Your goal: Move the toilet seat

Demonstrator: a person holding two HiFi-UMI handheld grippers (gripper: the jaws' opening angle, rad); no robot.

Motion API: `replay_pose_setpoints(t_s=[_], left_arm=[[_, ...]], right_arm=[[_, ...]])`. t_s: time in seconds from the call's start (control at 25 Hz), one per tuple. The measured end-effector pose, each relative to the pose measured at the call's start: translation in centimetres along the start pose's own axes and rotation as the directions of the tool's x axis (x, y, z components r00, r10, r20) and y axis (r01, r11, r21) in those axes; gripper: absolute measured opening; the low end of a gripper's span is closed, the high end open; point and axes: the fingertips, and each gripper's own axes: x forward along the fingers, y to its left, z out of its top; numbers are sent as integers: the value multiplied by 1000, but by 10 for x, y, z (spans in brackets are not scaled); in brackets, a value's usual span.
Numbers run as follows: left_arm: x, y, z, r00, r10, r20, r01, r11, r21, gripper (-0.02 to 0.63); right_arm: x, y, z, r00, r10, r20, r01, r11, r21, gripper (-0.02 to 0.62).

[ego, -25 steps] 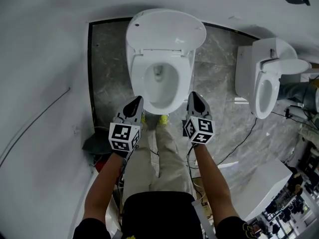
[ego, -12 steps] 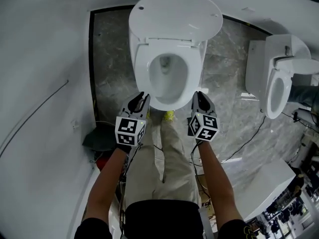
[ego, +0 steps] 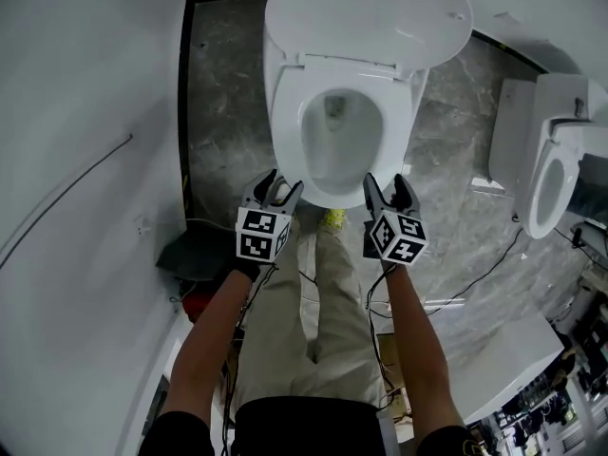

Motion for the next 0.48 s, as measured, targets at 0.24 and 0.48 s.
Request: replay_pose_setpoints(t_s=[0.24, 0.48], left_arm=[[27, 9, -38, 995, -30, -98, 22, 996, -89, 328], [50, 18, -57, 988, -70, -138, 41, 978, -204, 369]], right_arm=[[18, -15, -30, 999, -30, -40, 31, 999, 31, 354], [34, -37, -64, 993, -60, -101, 69, 993, 94, 371]])
